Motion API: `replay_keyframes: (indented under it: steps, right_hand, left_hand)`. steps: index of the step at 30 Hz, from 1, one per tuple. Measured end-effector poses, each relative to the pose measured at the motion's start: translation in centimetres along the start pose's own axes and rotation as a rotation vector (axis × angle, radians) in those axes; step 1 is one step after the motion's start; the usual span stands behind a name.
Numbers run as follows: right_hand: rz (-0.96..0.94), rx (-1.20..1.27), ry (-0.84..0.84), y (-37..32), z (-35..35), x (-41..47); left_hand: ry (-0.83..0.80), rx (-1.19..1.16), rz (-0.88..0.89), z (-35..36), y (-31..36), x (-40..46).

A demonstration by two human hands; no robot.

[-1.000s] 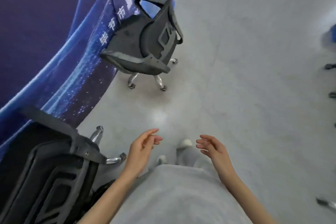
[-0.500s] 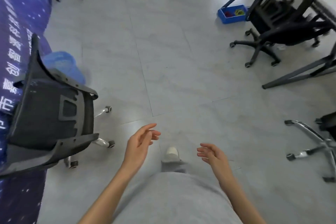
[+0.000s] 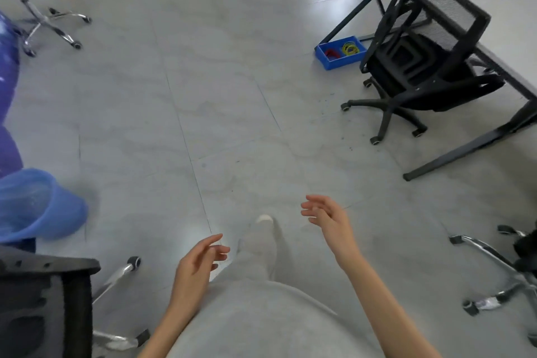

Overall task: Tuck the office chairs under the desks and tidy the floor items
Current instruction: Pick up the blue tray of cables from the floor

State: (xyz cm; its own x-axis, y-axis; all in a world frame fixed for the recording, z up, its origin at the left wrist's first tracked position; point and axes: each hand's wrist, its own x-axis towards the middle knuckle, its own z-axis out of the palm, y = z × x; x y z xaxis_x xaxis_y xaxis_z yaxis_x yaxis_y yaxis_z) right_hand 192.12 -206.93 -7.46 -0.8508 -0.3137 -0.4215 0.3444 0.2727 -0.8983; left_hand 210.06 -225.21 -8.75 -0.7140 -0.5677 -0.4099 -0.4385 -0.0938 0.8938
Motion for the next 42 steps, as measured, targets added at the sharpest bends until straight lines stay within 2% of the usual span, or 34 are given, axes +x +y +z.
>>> replay_keyframes:
  steps: [8,13,18,27,32,35,42]
  right_hand:
    - [0.126,0.044,0.173,-4.6,-2.8,12.8]
    - [0.183,0.127,0.275,-6.9,-4.6,21.9]
    - [0.184,0.091,0.250,-11.5,-6.7,36.3]
    - [-0.067,-0.128,0.038,-30.8,-8.9,64.1]
    - [-0.077,-0.139,0.031,-36.2,-7.9,76.7]
    - [-0.019,-0.111,0.075,-37.7,-7.2,83.3]
    - [0.181,-0.014,0.209,-40.5,-6.4,92.5]
  left_hand:
    - [-0.225,0.086,0.186,6.9,17.1,22.3]
    - [-0.334,0.125,0.280,12.2,24.6,34.3]
    - [-0.289,0.105,0.243,16.8,28.2,45.5]
    - [-0.072,0.067,0.018,19.4,33.0,59.3]
    - [0.024,0.040,0.007,20.9,37.5,71.6]
    - [-0.033,0.054,0.021,22.2,41.2,80.1]
    - [-0.300,0.176,0.128,26.6,53.5,99.6]
